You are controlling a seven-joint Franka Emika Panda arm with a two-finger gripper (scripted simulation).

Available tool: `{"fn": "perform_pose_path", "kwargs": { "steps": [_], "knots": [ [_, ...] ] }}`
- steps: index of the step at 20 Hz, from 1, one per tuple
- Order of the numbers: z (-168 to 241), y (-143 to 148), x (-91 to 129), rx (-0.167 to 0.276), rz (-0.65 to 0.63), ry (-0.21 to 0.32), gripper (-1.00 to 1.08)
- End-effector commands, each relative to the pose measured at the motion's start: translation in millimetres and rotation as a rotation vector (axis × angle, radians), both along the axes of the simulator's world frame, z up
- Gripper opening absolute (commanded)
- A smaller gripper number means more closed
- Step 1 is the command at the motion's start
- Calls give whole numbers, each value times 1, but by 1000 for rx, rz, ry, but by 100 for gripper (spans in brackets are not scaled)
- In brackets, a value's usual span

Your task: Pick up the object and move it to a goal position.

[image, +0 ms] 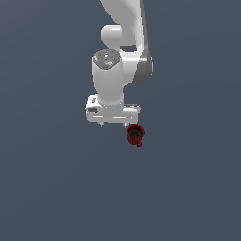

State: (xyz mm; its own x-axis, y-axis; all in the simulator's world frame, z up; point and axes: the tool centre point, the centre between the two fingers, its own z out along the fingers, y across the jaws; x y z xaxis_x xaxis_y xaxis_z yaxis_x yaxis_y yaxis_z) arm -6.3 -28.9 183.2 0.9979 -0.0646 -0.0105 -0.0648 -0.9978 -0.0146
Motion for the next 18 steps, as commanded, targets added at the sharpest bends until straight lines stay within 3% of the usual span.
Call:
{"fn": "perform_pose_path", "kwargs": {
  "steps": [1,8,18],
  "knots": [
    [0,0,0,0,0,0,28],
    [-7,-16,-4,-8,-6,16,28],
    [-10,-11,-5,-14,-44,9,28]
  ]
}}
